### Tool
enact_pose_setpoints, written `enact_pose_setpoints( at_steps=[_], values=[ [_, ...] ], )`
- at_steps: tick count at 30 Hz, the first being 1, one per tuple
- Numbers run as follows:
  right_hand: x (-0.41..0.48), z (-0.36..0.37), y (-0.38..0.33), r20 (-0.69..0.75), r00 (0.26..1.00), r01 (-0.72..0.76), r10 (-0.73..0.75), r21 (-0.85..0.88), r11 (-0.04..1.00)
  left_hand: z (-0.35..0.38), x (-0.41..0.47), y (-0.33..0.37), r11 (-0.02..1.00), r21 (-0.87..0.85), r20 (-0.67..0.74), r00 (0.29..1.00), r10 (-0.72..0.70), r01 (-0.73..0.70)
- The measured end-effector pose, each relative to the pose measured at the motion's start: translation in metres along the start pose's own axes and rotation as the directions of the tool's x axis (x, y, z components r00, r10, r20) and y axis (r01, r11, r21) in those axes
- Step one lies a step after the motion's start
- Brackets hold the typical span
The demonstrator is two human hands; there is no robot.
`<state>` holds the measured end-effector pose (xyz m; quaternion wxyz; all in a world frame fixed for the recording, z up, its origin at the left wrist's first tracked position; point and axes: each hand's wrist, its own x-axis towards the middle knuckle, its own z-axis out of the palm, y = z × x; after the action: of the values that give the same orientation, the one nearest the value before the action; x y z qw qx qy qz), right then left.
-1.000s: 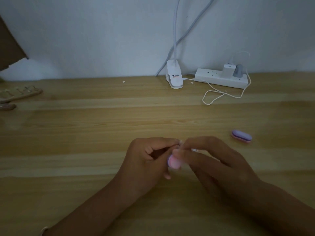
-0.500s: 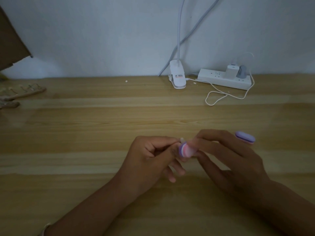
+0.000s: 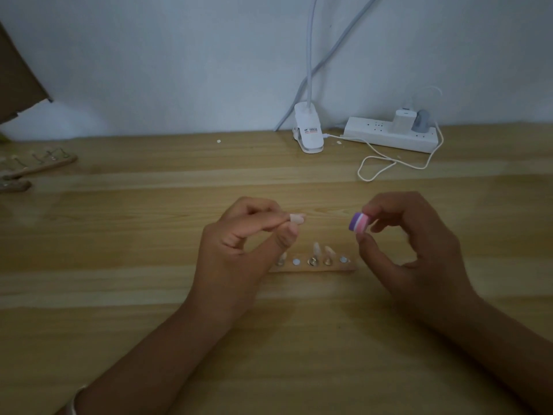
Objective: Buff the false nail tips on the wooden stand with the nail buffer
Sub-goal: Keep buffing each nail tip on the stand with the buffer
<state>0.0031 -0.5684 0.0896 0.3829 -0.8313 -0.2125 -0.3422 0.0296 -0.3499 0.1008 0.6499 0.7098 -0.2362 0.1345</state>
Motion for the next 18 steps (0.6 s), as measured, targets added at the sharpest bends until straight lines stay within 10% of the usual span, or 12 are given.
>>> enact_pose_setpoints(
  at_steps=[18],
  values=[
    [-0.002, 0.009, 0.005, 0.092, 0.996, 0.009, -0.006, -0.025, 1.000, 0.008, -0.003, -0.011, 0.873, 0.484, 0.135, 0.981, -0.141, 0.059]
  ],
)
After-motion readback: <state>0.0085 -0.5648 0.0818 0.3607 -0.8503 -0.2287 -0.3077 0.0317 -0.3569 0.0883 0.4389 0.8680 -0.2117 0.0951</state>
